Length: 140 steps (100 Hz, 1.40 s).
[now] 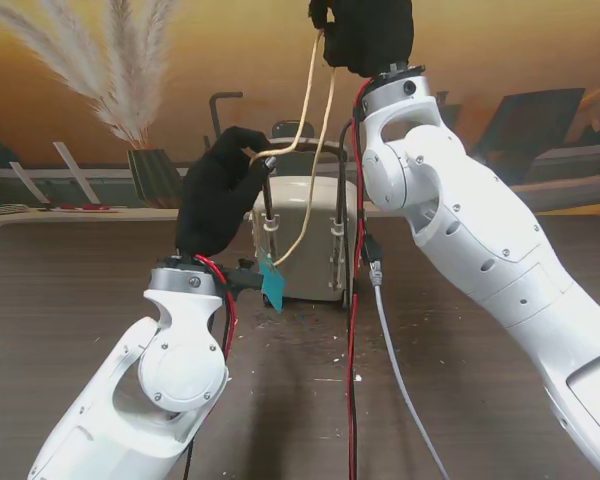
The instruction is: Attach a luggage tag to a suitcase
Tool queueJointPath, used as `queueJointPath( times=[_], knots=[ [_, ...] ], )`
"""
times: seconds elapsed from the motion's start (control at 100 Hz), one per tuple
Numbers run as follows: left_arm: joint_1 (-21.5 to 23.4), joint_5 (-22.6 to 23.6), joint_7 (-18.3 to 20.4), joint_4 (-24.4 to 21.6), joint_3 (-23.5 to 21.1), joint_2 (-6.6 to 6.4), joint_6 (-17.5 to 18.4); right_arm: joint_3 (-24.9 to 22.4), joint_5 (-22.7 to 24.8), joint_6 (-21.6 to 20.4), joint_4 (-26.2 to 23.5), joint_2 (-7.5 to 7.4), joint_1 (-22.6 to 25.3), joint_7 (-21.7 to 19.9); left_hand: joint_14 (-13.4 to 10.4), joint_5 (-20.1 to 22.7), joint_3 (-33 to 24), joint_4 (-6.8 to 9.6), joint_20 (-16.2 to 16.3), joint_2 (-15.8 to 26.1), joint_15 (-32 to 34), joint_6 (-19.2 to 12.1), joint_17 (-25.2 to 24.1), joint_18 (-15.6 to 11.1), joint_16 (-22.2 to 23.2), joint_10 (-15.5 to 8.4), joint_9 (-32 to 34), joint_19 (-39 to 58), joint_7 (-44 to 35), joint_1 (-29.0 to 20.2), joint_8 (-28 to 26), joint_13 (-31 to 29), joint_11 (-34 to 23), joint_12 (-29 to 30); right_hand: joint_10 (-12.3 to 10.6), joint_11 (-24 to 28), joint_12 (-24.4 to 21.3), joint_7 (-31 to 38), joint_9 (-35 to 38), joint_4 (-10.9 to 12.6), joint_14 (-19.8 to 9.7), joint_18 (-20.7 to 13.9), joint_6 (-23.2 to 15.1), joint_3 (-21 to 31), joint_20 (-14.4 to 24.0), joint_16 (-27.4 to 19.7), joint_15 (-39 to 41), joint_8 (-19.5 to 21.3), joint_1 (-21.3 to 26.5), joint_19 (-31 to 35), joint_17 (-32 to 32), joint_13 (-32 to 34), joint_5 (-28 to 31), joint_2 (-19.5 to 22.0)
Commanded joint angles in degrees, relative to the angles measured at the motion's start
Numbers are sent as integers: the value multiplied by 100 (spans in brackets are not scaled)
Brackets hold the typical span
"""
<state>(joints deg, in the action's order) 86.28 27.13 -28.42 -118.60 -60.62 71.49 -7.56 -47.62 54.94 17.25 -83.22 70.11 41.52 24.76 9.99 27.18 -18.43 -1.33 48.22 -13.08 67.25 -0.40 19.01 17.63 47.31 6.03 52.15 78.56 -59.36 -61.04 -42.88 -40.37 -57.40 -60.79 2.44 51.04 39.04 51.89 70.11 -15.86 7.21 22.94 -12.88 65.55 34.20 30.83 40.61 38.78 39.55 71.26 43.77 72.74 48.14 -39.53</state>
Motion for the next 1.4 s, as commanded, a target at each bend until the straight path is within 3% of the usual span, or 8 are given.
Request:
queueJointPath(
  times=[0.0,0.15,0.28,0.5,0.71,0.85,1.17,1.39],
  knots=[
    [-16,-15,102,-4,-31,5,-42,19,14,41,27,-19,-1,-190,-2,67,160,115,49,4,10,-71,9,-63,-12,-111,31,117,-49,-278,84,-48,84,74,-88,-59,-26,601,109,-17,-30,35,-346,-2,-47,-28,-110,-25,73,-24,-101,134,330,269],
    [-9,-40,115,30,-58,2,-34,51,-25,49,10,-34,29,-347,0,66,169,117,48,0,7,-71,9,-57,-14,-96,30,118,-52,-283,87,-48,91,81,-118,-97,-11,496,39,-1,-23,5,-417,-53,-50,8,-228,-737,-68,-74,-166,82,418,127],
    [4,-49,107,35,-60,4,-31,37,24,22,-92,-82,79,-535,1,65,175,119,47,1,6,-71,6,-56,-15,-98,34,116,-55,-292,90,-47,95,87,-196,-178,68,319,-204,-61,-34,-31,-481,134,-57,9,-347,-1962,-565,-149,-248,-21,574,-308],
    [8,-76,92,48,-38,14,-51,12,69,-34,-203,-122,128,-685,9,66,185,120,46,5,0,-68,15,-56,-18,-102,29,120,-52,-304,99,-44,95,92,-157,-339,0,113,-484,-174,-17,-44,-474,-77,-66,-11,-439,-2609,-832,-231,-345,-132,330,-572],
    [-12,-68,76,19,-11,19,-31,-153,140,-165,-469,-177,332,-726,11,67,195,120,45,7,-2,-66,6,-53,-19,-95,26,117,-50,-313,105,-44,94,95,-147,-436,-71,28,-657,-238,-13,-67,-369,-192,-67,-20,-482,-2752,-945,-268,-407,-200,84,-650],
    [-47,-47,58,9,31,25,-10,-522,214,-346,-1004,-240,851,-608,11,66,203,121,44,11,-2,-61,8,-56,-20,-100,27,117,-36,-314,121,-44,93,97,-128,-405,-79,24,-711,-246,-3,-63,-287,-266,-57,-20,-491,-2780,-1040,-277,-454,-212,-22,-515],
    [-119,-111,-59,60,135,72,48,-1824,363,-865,-2880,-444,3101,-604,12,76,211,126,44,3,-2,-57,17,-57,-21,-99,39,122,-32,-321,132,-54,87,99,-65,-185,-79,256,-496,-114,78,22,-125,-380,64,62,-268,-2556,-1040,-67,-405,-97,184,-73],
    [-110,-118,-151,-8,203,100,73,-2338,69,-973,-3482,-458,4370,-584,21,82,212,129,43,2,-7,-60,14,-50,-25,-99,37,122,-29,-321,140,-52,88,102,6,-37,-54,387,-245,-68,189,168,161,-401,136,95,-64,-2395,-925,78,-358,28,456,79]
  ],
)
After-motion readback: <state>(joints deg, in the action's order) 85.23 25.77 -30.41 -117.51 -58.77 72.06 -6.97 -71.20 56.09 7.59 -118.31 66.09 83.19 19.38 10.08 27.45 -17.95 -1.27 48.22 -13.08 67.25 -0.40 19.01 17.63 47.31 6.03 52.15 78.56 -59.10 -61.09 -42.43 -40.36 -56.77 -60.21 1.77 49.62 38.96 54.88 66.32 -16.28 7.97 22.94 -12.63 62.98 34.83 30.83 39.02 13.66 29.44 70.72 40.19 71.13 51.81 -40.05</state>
